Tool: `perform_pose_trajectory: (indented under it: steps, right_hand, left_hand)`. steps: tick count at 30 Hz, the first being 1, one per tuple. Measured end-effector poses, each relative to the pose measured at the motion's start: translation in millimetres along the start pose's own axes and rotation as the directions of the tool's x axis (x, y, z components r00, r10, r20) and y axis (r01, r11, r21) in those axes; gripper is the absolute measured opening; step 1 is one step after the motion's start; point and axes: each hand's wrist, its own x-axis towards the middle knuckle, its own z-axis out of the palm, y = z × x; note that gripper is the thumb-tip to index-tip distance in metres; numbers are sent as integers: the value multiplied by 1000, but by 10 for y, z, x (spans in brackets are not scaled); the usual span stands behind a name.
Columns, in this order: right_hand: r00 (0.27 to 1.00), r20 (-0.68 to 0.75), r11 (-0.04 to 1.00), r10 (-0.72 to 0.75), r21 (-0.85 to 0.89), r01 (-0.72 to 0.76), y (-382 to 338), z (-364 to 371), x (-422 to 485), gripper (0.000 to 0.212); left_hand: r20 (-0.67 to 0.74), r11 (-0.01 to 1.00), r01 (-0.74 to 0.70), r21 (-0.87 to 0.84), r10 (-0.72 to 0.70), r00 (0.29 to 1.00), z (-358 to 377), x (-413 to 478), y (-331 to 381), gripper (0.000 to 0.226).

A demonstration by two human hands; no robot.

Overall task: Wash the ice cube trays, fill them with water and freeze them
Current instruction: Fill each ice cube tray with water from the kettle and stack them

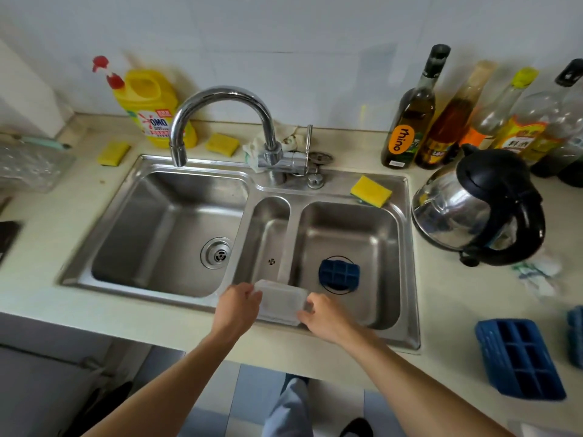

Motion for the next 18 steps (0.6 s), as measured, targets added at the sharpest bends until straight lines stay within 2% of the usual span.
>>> perform_pose_trajectory:
  steps: [7,10,15,18]
  right_hand:
    - [998,-49,999,43,-9,-44,-52,-59,-10,25]
    - [990,-112,994,80,81,-71,-24,-177,-12,19]
    - [960,-201,933,193,341,-116,182,-550,-13,9]
    - [929,-248,896,274,416,-153,410,-717,18,8]
  left_hand:
    - [-54,999,10,-50,-13,998,-39,-2,75,18]
    - [-75,994,2,-111,-10,997,-80,52,204,10]
    - [36,984,-79,-157,86,996,6,272,635,9]
    - [128,984,-122,-127,138,982,204,461,910,4]
